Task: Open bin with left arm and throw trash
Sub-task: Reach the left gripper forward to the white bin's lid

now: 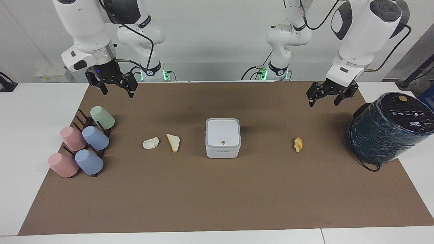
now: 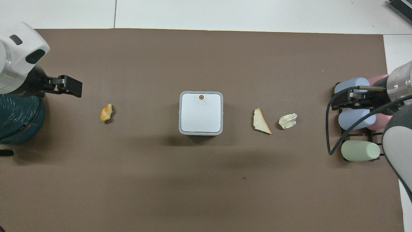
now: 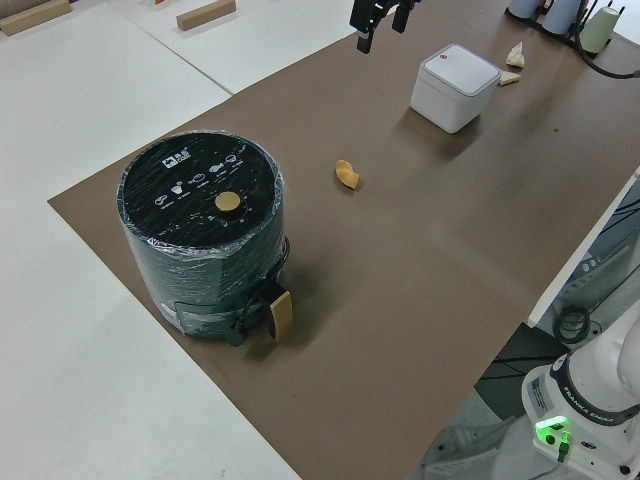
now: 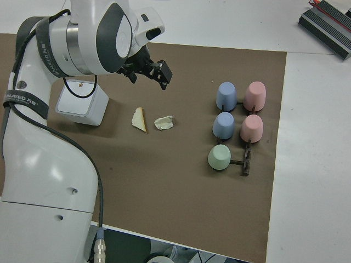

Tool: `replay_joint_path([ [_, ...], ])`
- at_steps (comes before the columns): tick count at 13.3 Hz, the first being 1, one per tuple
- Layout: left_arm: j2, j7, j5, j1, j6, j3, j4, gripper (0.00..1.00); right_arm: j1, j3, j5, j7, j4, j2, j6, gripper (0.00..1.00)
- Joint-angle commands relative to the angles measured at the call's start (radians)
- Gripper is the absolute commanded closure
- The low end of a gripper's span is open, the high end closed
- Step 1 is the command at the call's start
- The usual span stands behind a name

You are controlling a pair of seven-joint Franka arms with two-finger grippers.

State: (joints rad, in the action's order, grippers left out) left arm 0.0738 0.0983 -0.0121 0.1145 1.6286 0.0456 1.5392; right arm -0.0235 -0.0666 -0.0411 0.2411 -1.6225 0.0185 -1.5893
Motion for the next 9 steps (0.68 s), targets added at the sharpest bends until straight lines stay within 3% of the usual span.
replay_joint_path([
  [1, -0.037, -0.015, -0.02, 0.008, 0.016, -0.001, 0.042, 0.0, 0.007, -0.002, 0.003, -0.026, -0.002, 0.008, 0.014, 0.0],
  [4, -0.039, -0.008, -0.011, 0.011, 0.036, 0.007, 0.053, 0.0, 0.01, -0.002, 0.004, -0.022, -0.002, 0.006, 0.003, 0.0],
  [8, -0.064, 0.059, -0.006, 0.108, 0.111, 0.016, 0.113, 0.0, 0.034, 0.007, 0.004, -0.031, -0.004, 0.006, 0.006, 0.0],
  [9, -0.066, 0.11, 0.013, 0.137, 0.147, 0.016, 0.127, 0.12, 0.036, 0.007, 0.004, -0.028, -0.017, 0.008, -0.009, 0.0],
])
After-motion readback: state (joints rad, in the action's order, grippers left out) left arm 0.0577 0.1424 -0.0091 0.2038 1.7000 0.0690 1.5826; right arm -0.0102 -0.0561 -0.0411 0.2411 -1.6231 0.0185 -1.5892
